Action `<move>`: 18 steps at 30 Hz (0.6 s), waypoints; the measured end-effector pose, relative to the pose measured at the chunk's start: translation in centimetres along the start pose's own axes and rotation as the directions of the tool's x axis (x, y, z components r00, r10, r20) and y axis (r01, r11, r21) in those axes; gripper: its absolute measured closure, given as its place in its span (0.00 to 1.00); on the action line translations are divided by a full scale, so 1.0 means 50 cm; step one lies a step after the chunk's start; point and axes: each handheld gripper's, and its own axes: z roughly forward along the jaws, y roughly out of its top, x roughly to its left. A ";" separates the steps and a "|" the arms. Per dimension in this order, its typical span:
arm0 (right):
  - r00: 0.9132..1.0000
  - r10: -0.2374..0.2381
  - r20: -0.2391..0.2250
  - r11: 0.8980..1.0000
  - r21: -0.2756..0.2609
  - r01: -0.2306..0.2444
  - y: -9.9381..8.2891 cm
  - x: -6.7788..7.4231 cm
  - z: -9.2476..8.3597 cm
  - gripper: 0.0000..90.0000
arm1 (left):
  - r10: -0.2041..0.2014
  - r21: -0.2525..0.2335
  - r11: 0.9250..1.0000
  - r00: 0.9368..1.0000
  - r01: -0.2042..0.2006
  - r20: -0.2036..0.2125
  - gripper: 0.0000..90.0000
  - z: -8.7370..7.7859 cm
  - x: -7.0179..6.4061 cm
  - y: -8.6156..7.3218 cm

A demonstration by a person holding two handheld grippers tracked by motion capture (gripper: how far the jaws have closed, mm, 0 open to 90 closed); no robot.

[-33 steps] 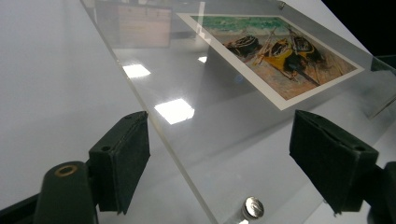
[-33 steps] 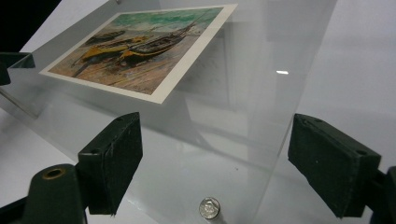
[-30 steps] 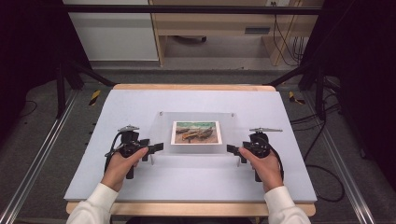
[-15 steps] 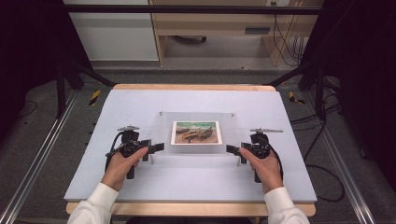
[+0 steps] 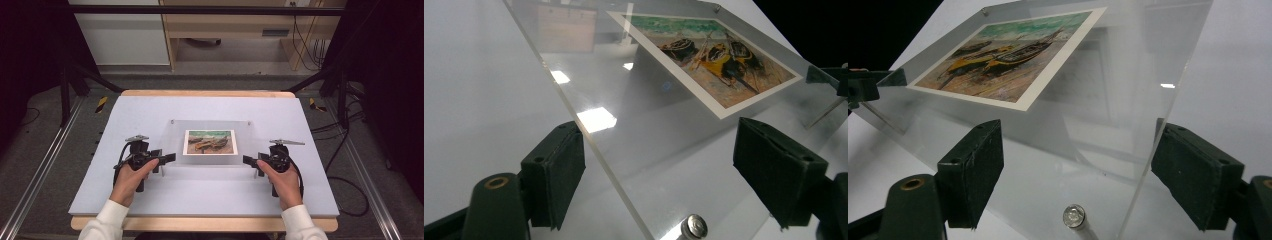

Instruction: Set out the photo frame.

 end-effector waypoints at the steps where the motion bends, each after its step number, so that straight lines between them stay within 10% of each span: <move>1: 1.000 -0.001 0.004 1.000 0.008 0.001 0.002 0.001 -0.001 0.24 | 0.004 -0.001 1.000 1.000 -0.004 -0.005 0.23 0.000 -0.002 0.000; 18: 0.998 -0.061 0.027 0.998 -0.014 0.062 0.037 -0.011 0.020 0.24 | 0.038 -0.056 0.998 0.998 -0.041 -0.047 0.26 0.024 0.011 0.033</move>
